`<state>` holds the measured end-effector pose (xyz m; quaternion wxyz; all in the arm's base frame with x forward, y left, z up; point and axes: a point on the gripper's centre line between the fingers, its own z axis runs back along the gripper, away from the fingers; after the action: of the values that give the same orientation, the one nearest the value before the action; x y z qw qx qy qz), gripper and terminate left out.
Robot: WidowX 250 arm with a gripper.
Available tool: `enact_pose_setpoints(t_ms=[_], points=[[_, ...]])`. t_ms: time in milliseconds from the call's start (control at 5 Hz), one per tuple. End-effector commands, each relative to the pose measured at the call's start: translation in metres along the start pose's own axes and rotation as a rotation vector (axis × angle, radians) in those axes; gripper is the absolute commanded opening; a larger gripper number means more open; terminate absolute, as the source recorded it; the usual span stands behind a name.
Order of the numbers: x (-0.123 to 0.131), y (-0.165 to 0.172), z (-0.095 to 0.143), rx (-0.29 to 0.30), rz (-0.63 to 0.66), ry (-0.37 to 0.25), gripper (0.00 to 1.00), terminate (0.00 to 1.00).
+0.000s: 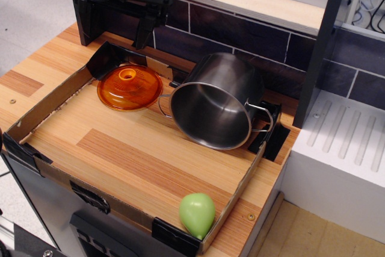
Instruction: Upright metal pot
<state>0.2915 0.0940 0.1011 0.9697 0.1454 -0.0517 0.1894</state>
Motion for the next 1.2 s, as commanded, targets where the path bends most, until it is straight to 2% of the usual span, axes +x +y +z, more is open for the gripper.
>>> enact_pose_setpoints(t_ms=[0, 400, 600, 800, 1000], points=[[0.000, 0.000, 0.000, 0.000, 0.000, 0.000, 1.00, 0.00], [-0.016, 0.008, 0.022, -0.142, 0.077, -0.090, 1.00, 0.00], [-0.027, 0.008, 0.034, -0.240, 0.150, -0.104, 1.00, 0.00], [-0.040, -0.006, 0.035, -0.314, 0.216, -0.101, 1.00, 0.00], [-0.051, -0.025, 0.027, -0.379, 0.345, -0.139, 1.00, 0.00]])
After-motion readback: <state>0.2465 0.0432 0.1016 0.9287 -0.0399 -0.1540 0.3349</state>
